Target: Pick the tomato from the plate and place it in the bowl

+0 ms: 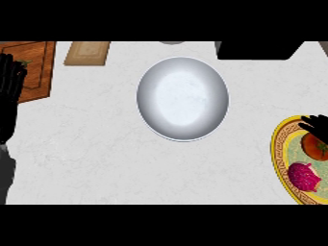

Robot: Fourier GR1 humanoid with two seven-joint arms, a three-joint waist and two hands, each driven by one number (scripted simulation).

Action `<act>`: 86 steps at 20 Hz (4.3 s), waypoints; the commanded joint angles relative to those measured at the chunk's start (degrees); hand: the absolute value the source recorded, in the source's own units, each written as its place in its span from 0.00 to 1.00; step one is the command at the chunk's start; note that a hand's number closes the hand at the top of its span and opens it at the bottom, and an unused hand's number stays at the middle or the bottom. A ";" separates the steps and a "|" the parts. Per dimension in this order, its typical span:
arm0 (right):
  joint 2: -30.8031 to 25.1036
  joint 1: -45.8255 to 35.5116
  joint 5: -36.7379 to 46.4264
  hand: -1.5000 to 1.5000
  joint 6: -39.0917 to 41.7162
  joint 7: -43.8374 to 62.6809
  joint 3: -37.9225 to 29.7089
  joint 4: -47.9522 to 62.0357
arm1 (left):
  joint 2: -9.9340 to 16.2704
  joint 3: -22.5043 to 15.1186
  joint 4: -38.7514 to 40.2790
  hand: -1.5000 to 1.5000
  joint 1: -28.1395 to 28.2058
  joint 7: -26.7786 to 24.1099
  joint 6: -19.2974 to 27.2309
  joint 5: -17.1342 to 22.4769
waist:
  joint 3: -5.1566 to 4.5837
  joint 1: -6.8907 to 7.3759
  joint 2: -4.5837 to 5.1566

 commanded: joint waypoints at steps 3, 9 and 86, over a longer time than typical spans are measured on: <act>-0.49 -4.07 2.40 0.00 -5.87 -0.33 -0.88 9.52 | -0.02 1.93 4.27 0.50 0.30 -3.95 -2.62 0.33 | 0.10 -0.05 0.11; 2.67 -3.56 -0.31 1.00 -9.86 -4.39 -0.22 6.71 | 0.02 1.23 2.64 0.50 -0.84 -1.88 -1.91 -0.75 | 0.10 -0.26 0.04; 24.02 -68.41 -14.80 0.00 18.45 1.53 13.88 53.11 | -0.68 1.39 1.02 0.50 -1.09 -0.19 -1.76 -0.89 | 0.08 0.28 0.03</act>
